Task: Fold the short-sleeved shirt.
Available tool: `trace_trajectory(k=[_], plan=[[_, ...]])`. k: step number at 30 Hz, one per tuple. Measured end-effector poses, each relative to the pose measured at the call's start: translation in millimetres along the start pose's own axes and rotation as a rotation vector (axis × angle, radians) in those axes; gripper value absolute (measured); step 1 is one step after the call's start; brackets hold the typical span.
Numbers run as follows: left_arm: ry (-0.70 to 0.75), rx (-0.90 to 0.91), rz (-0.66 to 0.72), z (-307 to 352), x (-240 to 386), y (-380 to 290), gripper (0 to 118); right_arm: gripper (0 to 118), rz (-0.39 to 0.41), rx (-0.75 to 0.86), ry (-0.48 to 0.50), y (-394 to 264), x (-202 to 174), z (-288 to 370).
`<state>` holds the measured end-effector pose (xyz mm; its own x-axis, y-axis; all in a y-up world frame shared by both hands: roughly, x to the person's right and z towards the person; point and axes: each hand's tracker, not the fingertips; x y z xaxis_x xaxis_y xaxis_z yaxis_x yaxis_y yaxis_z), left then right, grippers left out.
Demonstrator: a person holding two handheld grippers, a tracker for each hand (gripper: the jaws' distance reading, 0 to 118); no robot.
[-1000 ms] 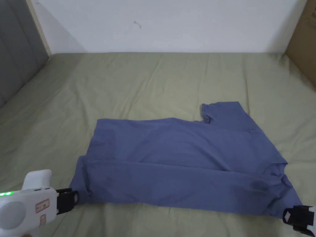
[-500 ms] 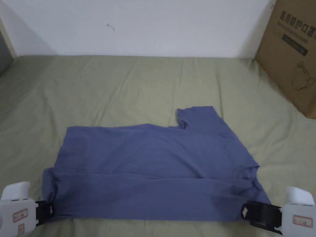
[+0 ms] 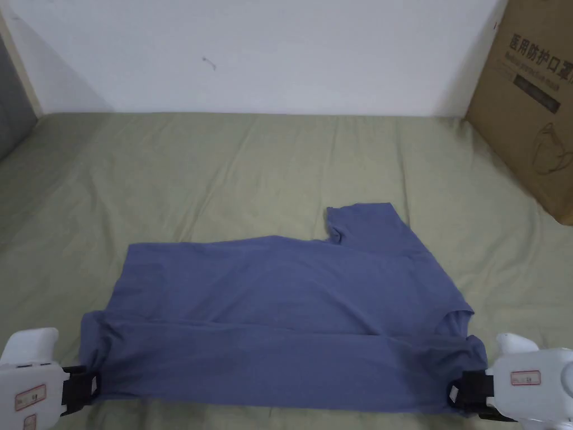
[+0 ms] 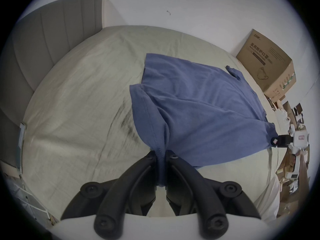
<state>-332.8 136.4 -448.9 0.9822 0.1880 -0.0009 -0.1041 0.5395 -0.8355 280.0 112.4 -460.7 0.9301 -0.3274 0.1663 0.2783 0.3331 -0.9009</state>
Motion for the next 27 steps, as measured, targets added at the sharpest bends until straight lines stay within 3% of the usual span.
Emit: trace_trajectory(k=[4, 8, 13, 14, 15, 16, 17, 20, 23, 25, 26, 27], plan=[[0.028, -0.004, -0.085, 32, 6, -14, 8, 13, -0.006, 0.005, 0.029, -17, -9, 33], [0.023, -0.026, -0.086, 60, 3, -50, 8, 13, 0.006, -0.031, 0.037, -58, -8, 60], [0.043, -0.124, -0.115, 59, -7, -104, 9, 13, 0.05, -0.109, -0.017, -117, -6, 61], [0.047, -0.153, -0.118, 55, -9, -112, 15, 18, 0.055, -0.101, -0.011, -122, -7, 60], [0.049, -0.166, -0.112, 52, -11, -117, 33, 33, 0.063, -0.091, -0.012, -124, -8, 60], [0.081, -0.185, -0.108, 48, -12, -119, 65, 64, 0.084, -0.084, -0.056, -123, -12, 62], [0.146, -0.203, -0.128, 48, -12, -121, 65, 64, 0.113, -0.084, -0.121, -121, -16, 65], [0.182, -0.135, -0.164, 64, -13, -113, 89, 88, 0.186, -0.005, -0.169, -108, -16, 82], [0.112, -0.044, -0.048, 86, -15, -93, 88, 88, 0.165, 0.055, -0.163, -90, -16, 103], [0.049, 0.022, -0.01, 97, -11, -80, 86, 87, 0.129, 0.113, -0.106, -80, -20, 112], [0.024, 0.053, -0.003, 99, -7, -74, 76, 84, 0.104, 0.146, -0.072, -75, -20, 113], [0.014, 0.08, -0.004, 99, -3, -69, 55, 73, 0.09, 0.165, -0.053, -72, -23, 113]])
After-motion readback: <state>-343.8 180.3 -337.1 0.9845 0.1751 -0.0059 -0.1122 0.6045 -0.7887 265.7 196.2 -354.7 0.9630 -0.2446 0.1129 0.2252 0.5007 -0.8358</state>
